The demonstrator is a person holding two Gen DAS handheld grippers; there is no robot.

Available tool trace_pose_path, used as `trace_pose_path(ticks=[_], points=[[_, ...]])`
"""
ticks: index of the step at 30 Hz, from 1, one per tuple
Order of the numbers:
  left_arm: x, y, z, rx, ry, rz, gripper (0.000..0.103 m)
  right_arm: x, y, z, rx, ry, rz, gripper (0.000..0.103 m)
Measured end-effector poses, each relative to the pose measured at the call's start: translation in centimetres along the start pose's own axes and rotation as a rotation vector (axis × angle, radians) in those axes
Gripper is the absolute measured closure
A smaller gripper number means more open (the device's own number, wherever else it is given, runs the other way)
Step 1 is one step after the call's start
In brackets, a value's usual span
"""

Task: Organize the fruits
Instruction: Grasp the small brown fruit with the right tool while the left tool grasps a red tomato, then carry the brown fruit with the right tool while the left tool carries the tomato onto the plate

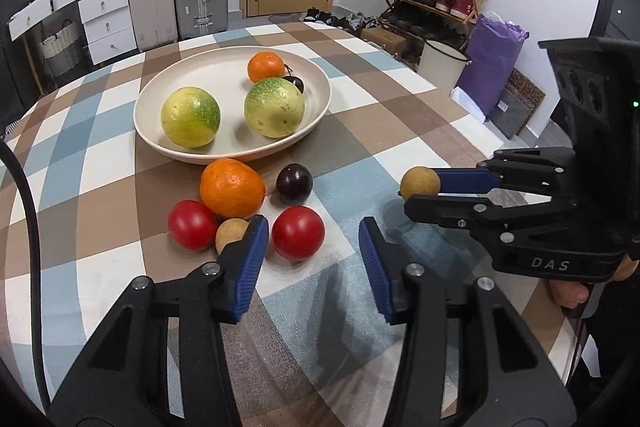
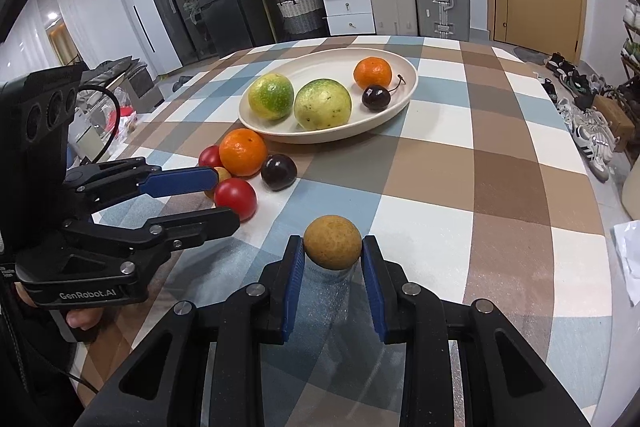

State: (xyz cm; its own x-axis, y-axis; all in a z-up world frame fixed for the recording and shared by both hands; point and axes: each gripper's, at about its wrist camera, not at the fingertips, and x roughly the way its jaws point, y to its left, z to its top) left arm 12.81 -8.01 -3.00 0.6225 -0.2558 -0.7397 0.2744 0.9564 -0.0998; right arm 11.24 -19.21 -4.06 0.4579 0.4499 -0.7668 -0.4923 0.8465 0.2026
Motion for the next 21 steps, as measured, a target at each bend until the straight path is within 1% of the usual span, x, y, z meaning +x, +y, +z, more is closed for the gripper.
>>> trace_pose_path(ticks=[11,12,13,14,15,18,21], points=[[2.2,-0.6,0.6,0.028,0.069,0.039,0.059,-0.2,-0.2,-0.3,0.005,0.0,0.002,0.073],[2.4,-0.6,0.7,0.03,0.073,0.042,0.061,-0.2,-0.2,-0.3,0.006,0.0,0.002,0.073],[2.5,-0.6,0.6,0.033,0.074,0.047,0.066,-0.2,-0.3,-0.3,0.006,0.0,0.001,0.073],[2.6,-0.7,0.6,0.038,0.076,0.054,0.069,-0.2,-0.3,-0.3,0.007,0.0,0.001,0.073],[2.6,-0.6,0.6,0.039,0.077,0.054,0.075,-0.2,-0.3,-0.3,0.007,0.0,0.0,0.073],[2.5,-0.5,0.6,0.032,0.066,0.027,0.076,-0.3,-0.4,-0.3,0.007,0.001,-0.003,0.073],[2.1,-0.6,0.6,0.032,0.046,0.021,0.076,-0.3,-0.5,-0.3,0.006,0.002,-0.006,0.073]])
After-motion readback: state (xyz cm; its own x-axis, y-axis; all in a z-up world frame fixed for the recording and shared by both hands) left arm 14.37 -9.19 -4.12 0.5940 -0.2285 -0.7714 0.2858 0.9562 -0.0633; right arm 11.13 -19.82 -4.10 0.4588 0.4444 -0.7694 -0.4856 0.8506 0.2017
